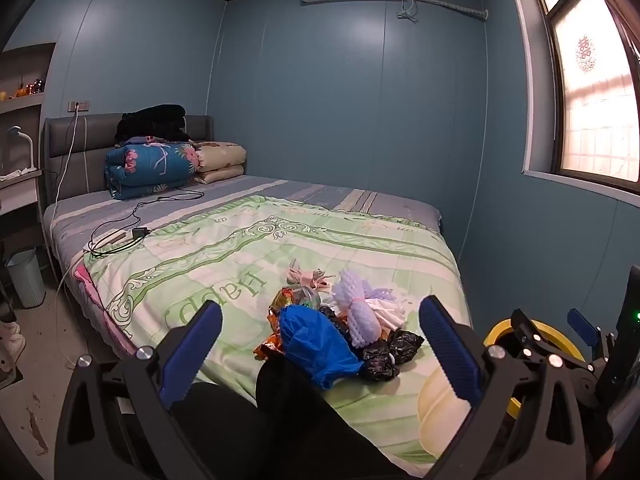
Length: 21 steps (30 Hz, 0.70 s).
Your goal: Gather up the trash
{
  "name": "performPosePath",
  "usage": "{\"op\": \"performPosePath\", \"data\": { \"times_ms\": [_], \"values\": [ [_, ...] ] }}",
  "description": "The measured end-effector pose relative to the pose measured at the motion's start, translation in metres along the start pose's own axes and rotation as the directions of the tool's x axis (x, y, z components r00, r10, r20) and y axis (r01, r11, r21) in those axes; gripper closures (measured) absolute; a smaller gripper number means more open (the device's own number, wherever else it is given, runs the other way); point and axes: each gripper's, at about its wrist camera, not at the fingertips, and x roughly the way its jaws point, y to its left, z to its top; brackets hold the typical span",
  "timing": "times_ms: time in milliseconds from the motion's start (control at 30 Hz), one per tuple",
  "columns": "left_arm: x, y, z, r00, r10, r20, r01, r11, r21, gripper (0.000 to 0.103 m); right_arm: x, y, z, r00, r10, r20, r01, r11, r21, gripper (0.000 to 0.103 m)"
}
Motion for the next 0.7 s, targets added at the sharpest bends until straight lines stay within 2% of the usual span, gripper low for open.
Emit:
{"op": "performPosePath", "data": {
  "times_ms": [700],
  "values": [
    [0.0026, 0.0013, 0.0035, 1.0, -0.002, -0.014, 0.002, 1.0, -0.012, 0.008, 0.0015, -0.0003, -0.0003, 1.0, -0.002, -0.008, 0.002, 1.0, -0.003, 0.008]
  ]
}}
